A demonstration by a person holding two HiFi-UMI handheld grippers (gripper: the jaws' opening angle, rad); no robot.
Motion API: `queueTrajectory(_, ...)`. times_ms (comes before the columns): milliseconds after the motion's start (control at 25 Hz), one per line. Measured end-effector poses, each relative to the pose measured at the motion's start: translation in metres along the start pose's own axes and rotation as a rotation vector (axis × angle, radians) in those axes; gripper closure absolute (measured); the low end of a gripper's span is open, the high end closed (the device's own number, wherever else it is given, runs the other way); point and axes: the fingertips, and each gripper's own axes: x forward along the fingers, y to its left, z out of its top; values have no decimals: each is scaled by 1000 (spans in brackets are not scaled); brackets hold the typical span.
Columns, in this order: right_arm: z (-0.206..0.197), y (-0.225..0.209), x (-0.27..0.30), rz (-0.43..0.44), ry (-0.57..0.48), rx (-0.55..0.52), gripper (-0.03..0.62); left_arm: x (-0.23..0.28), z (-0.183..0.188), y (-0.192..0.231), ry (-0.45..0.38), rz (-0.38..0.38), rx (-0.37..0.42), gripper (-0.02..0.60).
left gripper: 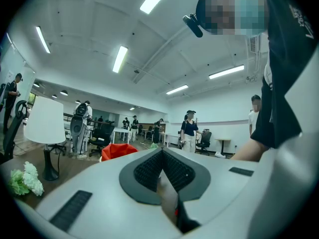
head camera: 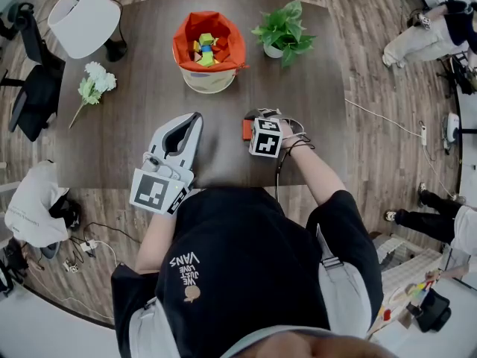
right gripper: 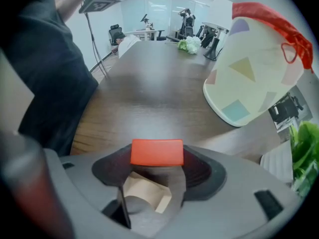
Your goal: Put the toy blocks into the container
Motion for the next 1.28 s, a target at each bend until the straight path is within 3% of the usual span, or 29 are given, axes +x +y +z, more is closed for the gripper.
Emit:
queueTrajectory(320, 41, -13, -37, -99, -214, 139, 286, -1, 2, 1, -14, 1, 2, 571)
queueTrajectory(880, 97, -29, -153, -417, -557, 250, 286, -5, 11, 7, -44, 2, 4, 571)
queueTrajectory(1280, 119, -37, -233, -537, -823, 323, 286, -2, 16, 5, -59, -24, 9, 571)
